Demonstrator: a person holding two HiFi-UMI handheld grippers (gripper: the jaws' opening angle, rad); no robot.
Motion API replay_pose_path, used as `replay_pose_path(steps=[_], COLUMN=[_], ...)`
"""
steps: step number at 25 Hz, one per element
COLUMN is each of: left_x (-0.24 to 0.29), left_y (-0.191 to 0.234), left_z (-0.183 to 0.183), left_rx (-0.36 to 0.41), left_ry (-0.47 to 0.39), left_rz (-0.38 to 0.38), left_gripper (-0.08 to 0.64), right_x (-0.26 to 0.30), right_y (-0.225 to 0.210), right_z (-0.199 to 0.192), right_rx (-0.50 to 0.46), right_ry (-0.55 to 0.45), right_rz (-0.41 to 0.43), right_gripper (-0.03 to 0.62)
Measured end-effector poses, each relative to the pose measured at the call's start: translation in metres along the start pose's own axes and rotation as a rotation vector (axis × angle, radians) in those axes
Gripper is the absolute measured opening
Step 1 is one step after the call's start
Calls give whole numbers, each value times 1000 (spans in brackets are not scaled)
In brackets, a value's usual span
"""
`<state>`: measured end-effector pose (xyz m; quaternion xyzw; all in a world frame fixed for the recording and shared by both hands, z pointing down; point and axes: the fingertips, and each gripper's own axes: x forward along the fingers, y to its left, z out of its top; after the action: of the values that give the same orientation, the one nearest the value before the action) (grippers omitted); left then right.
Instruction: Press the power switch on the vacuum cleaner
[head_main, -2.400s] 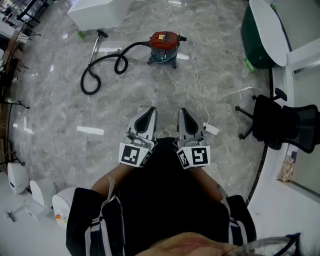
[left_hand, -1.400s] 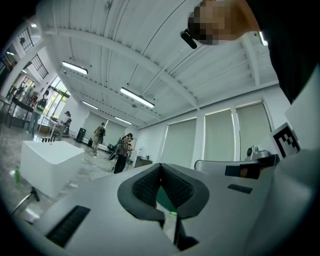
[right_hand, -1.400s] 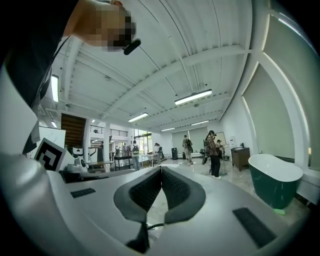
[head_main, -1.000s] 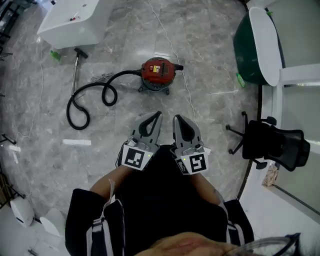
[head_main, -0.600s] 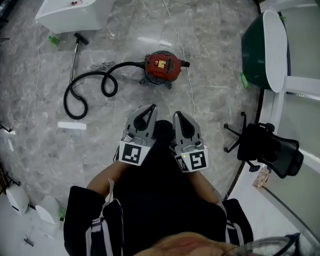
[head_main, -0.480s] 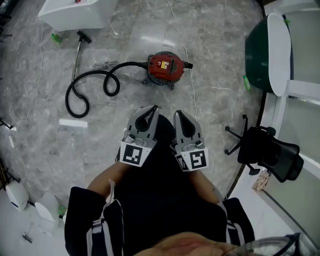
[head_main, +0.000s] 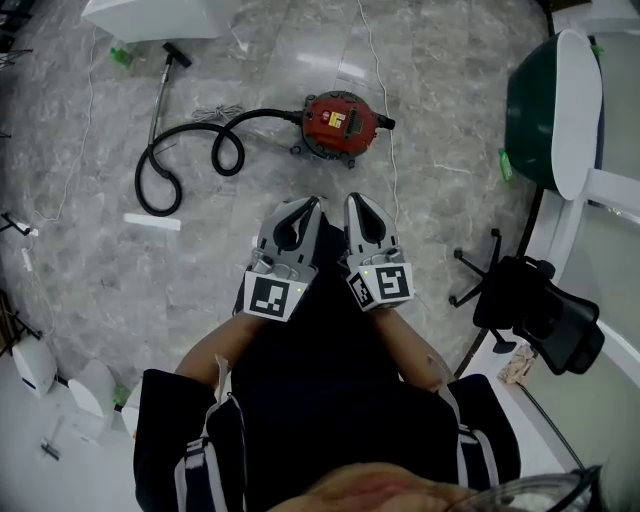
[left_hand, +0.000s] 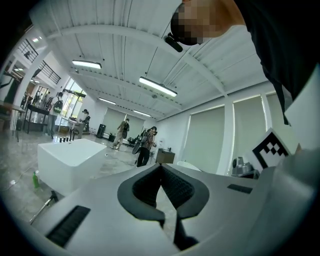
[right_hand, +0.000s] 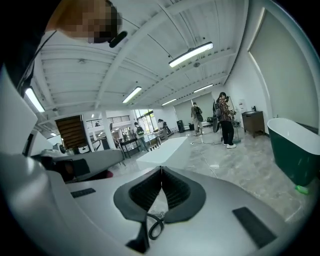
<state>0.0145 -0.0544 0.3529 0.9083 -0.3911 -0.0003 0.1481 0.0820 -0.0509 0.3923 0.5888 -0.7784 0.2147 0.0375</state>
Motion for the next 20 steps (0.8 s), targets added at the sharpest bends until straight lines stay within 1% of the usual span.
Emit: replay_pose_path(steps=[2, 4, 6, 9, 11, 14, 18, 20], left_x=[6, 13, 19, 30, 35, 41, 52, 56], left_y=[-5, -8, -7, -4, -2, 6, 25, 32], left_z=[-6, -9, -8, -8, -10, -14, -19, -22], left_rx=[-2, -9, -5, -1, -12, -43, -9, -15], left_ry=[15, 25, 19, 1, -4, -4, 4, -1], left_rz=[-6, -8, -2, 28, 52, 95, 151, 182], left_gripper=[18, 18, 18, 18, 18, 18, 18, 18], right_x=[11, 25, 37, 52, 60, 80, 112, 124], right_y=[-10, -15, -19, -32, -42, -53, -68, -73], right_z=[-3, 0, 5, 3, -7, -27, -51, -65], right_rx=[0, -30, -64, -78, -88, -129, -99, -116], right_ry=[20, 24, 14, 34, 71, 129, 193, 225], right_rz=[8, 30, 49, 57, 62, 86, 116, 130], right_gripper=[17, 17, 17, 17, 17, 17, 17, 17])
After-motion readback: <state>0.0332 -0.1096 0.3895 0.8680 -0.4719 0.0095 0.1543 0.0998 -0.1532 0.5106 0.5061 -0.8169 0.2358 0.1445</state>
